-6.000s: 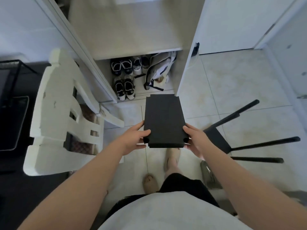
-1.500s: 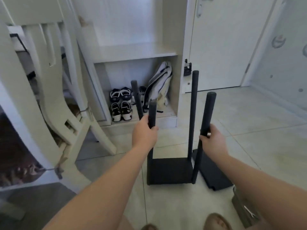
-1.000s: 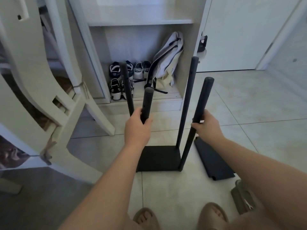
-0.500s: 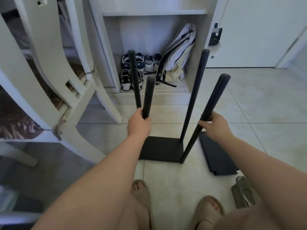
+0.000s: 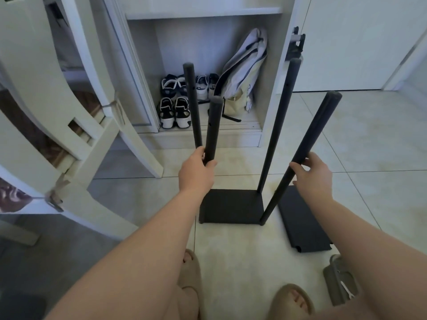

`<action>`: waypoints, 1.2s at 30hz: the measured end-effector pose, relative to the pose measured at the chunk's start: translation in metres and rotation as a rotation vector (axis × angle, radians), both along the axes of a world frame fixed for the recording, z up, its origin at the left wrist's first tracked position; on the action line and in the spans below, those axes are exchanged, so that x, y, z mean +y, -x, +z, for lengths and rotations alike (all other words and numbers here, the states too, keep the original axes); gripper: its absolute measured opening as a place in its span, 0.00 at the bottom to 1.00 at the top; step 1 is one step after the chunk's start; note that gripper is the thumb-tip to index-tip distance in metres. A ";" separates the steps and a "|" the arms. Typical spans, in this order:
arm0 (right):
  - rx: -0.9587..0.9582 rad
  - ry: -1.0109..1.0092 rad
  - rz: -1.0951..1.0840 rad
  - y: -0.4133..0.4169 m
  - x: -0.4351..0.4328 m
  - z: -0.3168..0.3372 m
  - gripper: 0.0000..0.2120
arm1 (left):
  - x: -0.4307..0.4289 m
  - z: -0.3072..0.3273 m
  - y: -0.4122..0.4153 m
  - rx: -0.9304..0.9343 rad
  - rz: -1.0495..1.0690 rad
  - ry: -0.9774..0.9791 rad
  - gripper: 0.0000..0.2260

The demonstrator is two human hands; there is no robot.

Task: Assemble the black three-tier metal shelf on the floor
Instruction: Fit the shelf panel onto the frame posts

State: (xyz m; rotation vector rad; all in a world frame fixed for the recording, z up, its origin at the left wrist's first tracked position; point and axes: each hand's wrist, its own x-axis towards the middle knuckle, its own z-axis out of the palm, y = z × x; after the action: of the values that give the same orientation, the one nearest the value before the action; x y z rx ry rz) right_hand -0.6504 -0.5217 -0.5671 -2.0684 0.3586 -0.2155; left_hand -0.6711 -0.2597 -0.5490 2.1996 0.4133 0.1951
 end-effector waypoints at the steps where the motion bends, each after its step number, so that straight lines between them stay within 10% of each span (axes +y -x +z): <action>1: 0.000 -0.009 0.002 -0.002 -0.001 0.000 0.13 | 0.001 0.000 -0.002 0.004 -0.008 -0.013 0.16; 9: 0.042 -0.014 0.079 0.004 -0.009 -0.003 0.14 | 0.003 -0.005 -0.002 0.062 -0.001 0.175 0.13; 13: 0.099 -0.045 0.156 0.023 -0.022 0.001 0.18 | -0.001 -0.008 0.014 0.512 0.004 0.402 0.26; 17: 0.150 0.016 0.176 0.046 -0.050 -0.002 0.23 | -0.021 -0.018 0.026 0.805 -0.255 0.179 0.33; 26: 0.388 0.221 0.158 0.062 -0.139 -0.038 0.26 | -0.130 -0.053 0.029 0.741 -0.798 -0.136 0.29; 36: 0.630 0.602 0.297 0.014 -0.218 -0.150 0.25 | -0.234 -0.174 -0.012 0.977 -0.606 0.144 0.28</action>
State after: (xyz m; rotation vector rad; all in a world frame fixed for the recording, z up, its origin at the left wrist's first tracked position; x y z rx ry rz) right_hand -0.6644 -0.7396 -0.7176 -2.7263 0.3840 0.5916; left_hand -0.6589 -0.4938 -0.7230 2.0361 0.2338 -1.2253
